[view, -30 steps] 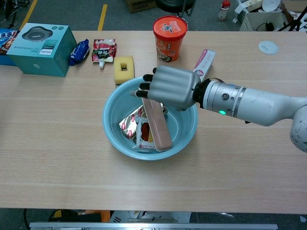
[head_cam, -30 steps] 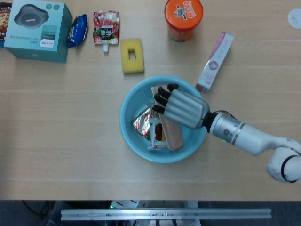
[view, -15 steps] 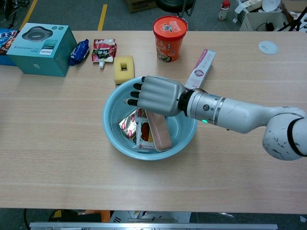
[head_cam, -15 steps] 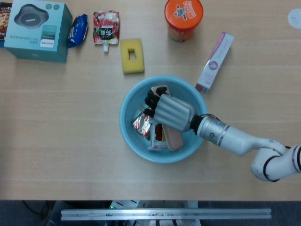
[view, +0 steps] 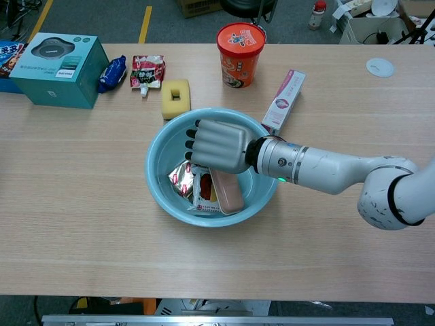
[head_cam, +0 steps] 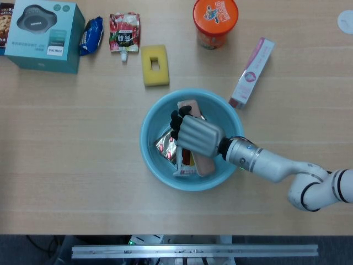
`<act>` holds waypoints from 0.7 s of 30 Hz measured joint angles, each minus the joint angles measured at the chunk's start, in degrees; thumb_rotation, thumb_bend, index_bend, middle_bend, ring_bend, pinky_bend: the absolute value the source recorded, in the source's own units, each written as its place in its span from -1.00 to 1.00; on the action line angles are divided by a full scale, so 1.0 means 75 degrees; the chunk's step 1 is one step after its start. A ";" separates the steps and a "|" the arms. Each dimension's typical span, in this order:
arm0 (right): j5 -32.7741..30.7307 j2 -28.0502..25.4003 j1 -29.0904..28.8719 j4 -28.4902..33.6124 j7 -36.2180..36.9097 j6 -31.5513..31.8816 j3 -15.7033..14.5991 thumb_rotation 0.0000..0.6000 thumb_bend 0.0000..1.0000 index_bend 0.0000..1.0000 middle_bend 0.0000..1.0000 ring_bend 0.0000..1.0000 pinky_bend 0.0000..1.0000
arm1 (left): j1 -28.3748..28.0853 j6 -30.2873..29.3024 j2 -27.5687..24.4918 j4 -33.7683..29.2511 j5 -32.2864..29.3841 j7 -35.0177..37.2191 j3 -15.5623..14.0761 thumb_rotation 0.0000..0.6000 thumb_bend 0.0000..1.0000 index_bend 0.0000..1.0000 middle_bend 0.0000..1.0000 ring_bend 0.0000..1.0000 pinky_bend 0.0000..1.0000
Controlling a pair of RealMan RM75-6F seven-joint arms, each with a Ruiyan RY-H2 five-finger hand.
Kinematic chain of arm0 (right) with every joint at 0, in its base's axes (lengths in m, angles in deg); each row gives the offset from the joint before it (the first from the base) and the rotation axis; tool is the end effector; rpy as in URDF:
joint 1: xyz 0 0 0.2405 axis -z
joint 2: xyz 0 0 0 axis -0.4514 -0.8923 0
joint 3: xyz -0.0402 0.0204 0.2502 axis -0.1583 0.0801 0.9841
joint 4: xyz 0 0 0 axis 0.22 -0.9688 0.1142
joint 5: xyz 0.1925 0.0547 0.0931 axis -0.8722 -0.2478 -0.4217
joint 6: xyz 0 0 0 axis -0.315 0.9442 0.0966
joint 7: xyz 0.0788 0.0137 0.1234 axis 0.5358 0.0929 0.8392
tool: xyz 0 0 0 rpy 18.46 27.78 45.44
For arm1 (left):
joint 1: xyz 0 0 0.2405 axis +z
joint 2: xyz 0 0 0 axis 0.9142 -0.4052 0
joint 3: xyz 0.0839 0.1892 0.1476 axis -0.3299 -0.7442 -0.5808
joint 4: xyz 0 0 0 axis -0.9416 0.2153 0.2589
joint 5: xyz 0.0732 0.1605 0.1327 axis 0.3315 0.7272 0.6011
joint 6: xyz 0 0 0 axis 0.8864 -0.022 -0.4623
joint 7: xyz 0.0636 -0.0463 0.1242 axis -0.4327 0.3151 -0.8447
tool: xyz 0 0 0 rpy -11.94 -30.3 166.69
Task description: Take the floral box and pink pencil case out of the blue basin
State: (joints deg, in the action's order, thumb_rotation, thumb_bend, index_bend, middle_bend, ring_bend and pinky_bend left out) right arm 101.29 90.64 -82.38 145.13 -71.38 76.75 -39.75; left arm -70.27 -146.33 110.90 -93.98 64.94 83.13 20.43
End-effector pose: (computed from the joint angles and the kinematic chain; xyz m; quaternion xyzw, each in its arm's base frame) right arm -0.0789 -0.2997 -0.1300 0.9130 0.1345 0.2386 0.3023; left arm -0.3307 0.1761 0.1811 -0.5794 -0.4274 -0.3466 0.6012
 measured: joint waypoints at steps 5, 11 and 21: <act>0.0390 0.0133 -0.0037 -0.0354 0.0509 0.0240 -0.0081 1.00 -0.72 0.28 0.07 -0.14 0.05 | -0.0015 0.0042 0.0010 0.0025 -0.0009 0.0007 0.0001 1.00 -0.28 -0.58 -0.64 -0.79 -0.80; 0.0927 0.0229 -0.0075 -0.0764 0.1281 0.0655 -0.0201 1.00 -0.72 0.46 0.18 0.05 0.25 | -0.0028 0.0078 0.0004 0.0052 -0.0038 0.0029 0.0013 1.00 -0.28 -0.58 -0.64 -0.79 -0.80; 0.1236 -0.0238 0.0099 -0.0480 0.1922 0.1493 -0.0116 1.00 -0.72 0.49 0.20 0.10 0.29 | -0.0024 0.0065 -0.0036 0.0006 -0.0019 0.0017 0.0013 1.00 -0.28 -0.58 -0.64 -0.79 -0.80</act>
State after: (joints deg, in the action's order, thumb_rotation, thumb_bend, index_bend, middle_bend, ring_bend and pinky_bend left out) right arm 110.56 88.86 -81.63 141.53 -56.96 87.95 -40.61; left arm -70.45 -145.84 110.63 -93.93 64.80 83.26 20.53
